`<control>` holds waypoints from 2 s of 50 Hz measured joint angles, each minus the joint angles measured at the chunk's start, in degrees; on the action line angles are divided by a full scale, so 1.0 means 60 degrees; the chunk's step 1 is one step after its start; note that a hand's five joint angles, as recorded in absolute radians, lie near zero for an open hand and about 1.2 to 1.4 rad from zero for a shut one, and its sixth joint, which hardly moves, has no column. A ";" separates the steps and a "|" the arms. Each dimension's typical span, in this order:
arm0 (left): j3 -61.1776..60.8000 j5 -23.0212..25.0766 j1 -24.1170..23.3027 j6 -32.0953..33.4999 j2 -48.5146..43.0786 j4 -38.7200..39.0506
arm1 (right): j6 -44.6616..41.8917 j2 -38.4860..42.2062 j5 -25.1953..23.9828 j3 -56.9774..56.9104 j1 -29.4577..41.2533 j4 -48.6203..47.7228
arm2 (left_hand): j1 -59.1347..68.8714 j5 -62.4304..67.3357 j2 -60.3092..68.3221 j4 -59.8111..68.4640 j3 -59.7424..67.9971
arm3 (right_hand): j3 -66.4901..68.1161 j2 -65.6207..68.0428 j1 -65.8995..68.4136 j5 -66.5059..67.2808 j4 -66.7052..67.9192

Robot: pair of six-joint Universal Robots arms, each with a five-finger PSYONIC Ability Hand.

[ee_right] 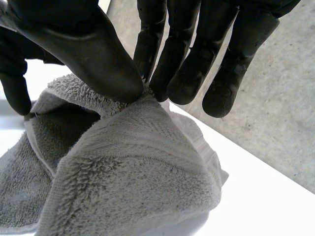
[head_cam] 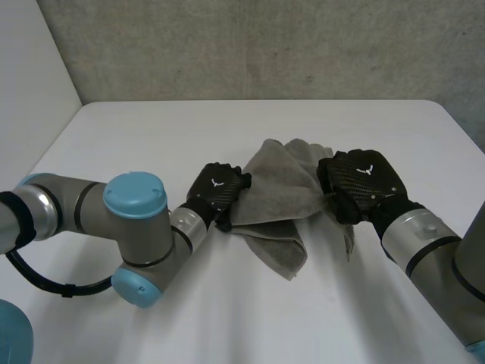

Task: Fold the towel.

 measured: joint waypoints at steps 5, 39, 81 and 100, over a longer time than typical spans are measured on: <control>0.0002 -0.0019 -0.0056 -0.0177 0.0027 0.0041 | 0.0075 -0.0253 -0.0041 0.0007 -0.0044 0.0155 | 0.0010 0.0007 0.0009 0.0004 0.0006 | 0.0000 0.0000 0.0000 0.0000 0.0000; -0.0163 -0.2311 -0.0098 -0.1854 -0.0016 0.0987 | 0.1225 -0.2166 -0.0211 -0.0146 -0.0389 0.0613 | 0.6441 0.6503 0.6718 0.6683 0.6703 | 0.0000 0.0219 0.0213 0.0246 0.0000; -0.3268 -0.0839 -0.0042 -0.0998 0.5539 0.0617 | 0.2345 0.1247 -0.0849 -0.0035 0.0176 0.1020 | 0.6666 0.6899 0.7121 0.7127 0.7112 | -1.0379 -1.0127 -1.0359 -1.0329 -1.0101; -0.3145 -0.1427 -0.0321 -0.0456 0.6708 0.0685 | 0.3055 0.3875 0.0476 -0.2369 0.2525 0.0637 | 0.6666 0.6890 0.7122 0.7128 0.7113 | -0.7682 -0.7505 -0.7522 -0.7524 -0.7619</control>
